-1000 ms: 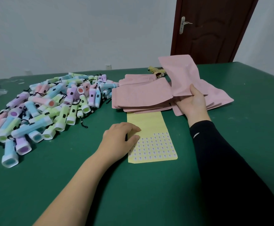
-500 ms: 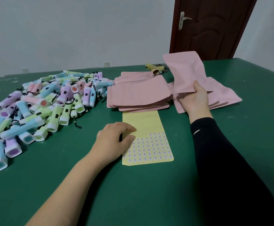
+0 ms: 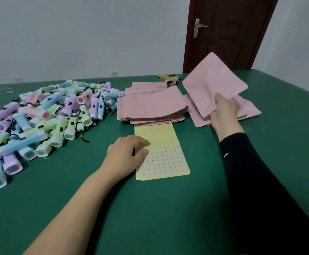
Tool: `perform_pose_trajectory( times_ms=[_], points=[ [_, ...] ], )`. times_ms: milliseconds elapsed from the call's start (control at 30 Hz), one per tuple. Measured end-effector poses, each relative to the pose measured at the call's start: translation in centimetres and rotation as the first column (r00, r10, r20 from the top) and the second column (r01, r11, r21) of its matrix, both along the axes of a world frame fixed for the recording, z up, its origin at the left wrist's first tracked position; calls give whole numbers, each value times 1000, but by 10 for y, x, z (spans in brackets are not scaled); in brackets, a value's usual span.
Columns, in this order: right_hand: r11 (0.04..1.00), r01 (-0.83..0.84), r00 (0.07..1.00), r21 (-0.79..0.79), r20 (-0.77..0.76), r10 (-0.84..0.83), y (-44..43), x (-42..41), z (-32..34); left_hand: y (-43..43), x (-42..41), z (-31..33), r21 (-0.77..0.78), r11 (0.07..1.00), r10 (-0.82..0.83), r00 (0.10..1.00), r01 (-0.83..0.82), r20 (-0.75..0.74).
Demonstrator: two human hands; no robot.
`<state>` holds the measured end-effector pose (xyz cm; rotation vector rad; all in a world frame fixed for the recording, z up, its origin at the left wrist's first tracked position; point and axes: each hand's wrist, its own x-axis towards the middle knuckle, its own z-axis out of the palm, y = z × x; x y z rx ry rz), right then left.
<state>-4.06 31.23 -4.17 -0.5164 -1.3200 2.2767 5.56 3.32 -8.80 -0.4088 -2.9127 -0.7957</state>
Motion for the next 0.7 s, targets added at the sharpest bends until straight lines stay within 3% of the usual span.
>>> perform_pose_trajectory(
  times_ms=[100, 200, 533, 700],
  points=[
    [990, 65, 997, 123, 38, -70, -5, 3, -11, 0, 1, 1, 3, 1000, -6, 1000, 6, 5],
    [981, 25, 997, 192, 68, -39, -13, 4, -19, -1, 1, 1, 2, 1000, -12, 1000, 12, 10],
    [966, -125, 981, 228, 177, 85, -25, 8, -25, -2, 1, 0, 19, 1000, -15, 1000, 15, 11],
    [945, -37, 976, 324, 217, -36, -20, 10, -28, -2, 1, -1, 28, 999, -17, 1000, 17, 9]
  ],
)
